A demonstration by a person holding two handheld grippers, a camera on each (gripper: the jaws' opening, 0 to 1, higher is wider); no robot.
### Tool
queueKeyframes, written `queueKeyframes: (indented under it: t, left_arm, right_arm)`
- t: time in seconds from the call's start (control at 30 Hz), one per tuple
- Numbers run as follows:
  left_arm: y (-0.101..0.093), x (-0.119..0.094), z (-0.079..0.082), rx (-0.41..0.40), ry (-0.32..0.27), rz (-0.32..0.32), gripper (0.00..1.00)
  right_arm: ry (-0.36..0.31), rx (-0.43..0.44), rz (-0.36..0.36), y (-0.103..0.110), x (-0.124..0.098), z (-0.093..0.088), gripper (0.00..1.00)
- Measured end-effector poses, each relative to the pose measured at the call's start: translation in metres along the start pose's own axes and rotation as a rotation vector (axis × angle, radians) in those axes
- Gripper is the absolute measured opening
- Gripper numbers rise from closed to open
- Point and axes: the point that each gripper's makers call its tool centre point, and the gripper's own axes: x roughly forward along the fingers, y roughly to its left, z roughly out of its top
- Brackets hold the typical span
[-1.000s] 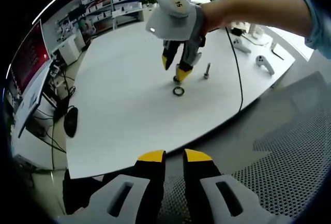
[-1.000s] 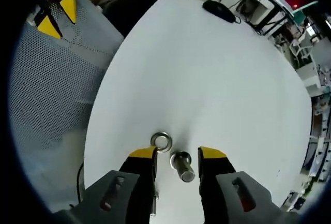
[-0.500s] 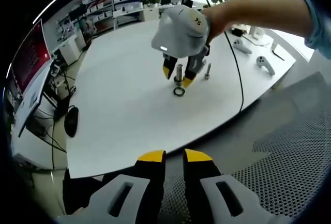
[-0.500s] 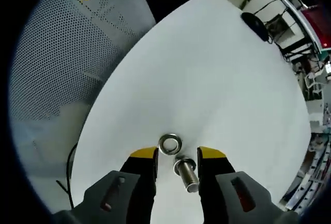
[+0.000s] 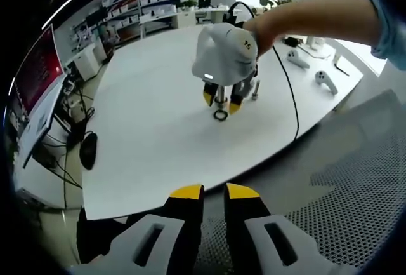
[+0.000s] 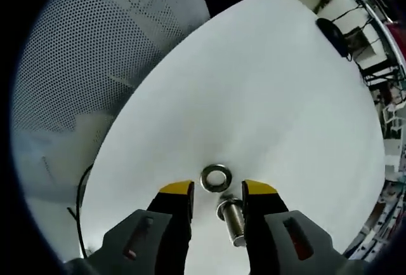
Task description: Place the washer onto the threaded stud by aligning its center hole with the stud, sliding it down to the base, and recovering from edge contact or off-axis alignment until the washer reaches the visible bottom stop.
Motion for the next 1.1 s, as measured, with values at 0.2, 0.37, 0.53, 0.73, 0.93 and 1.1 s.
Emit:
queueKeyframes:
  t: [0.2,0.37,0.53,0.73,0.93,1.1]
  left_arm:
    - [0.0,0.0,0.001,-0.002,-0.005,-0.001,0.09]
    - [0.0,0.0,0.001,-0.003,-0.005,-0.002,0.09]
    - [0.0,0.0,0.001,-0.003,-0.006,-0.002,0.09]
    - [-0.001,0.0,0.001,0.001,-0.006,-0.006,0.09]
    - [0.0,0.0,0.002,-0.001,-0.01,-0.003,0.09]
    - [0.0,0.0,0.002,-0.001,-0.012,-0.003,0.09]
  right_arm:
    - [-0.011,-0.002,0.057,0.002,0.007,0.0,0.32]
    - [-0.019,0.016,0.081,0.001,0.011,0.002,0.32]
    - [-0.004,0.009,0.085,0.003,0.016,0.001,0.32]
    - [-0.008,0.037,0.074,0.004,0.019,-0.001,0.3]
    - [0.019,0.02,0.066,0.005,0.019,0.001,0.25]
    - [0.032,0.096,0.058,0.004,0.02,0.0,0.24]
